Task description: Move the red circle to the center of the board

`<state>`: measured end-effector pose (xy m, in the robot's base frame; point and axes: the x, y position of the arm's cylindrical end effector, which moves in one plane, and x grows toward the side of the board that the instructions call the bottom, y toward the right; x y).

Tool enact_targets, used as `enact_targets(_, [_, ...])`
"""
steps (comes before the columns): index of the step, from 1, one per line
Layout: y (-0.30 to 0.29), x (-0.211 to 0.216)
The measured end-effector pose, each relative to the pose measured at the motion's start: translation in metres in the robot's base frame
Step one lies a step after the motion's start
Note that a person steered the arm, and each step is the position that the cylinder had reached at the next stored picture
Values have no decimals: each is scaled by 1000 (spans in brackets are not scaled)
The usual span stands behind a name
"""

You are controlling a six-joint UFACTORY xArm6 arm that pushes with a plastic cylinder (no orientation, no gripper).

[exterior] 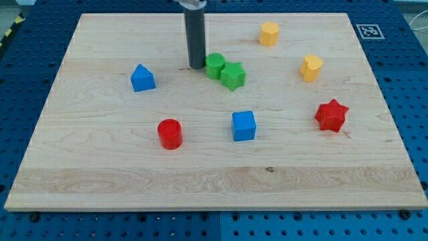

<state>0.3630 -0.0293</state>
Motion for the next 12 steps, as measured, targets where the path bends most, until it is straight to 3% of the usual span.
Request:
enact_targets(2, [-9,17])
enact_targets(4, [-13,84])
enact_targets(5, [-38,127])
enact_targets(7, [-133,138])
enact_targets(9, [-115,209])
enact_targets(10, [-86,207])
enact_targets(12, [-77,143])
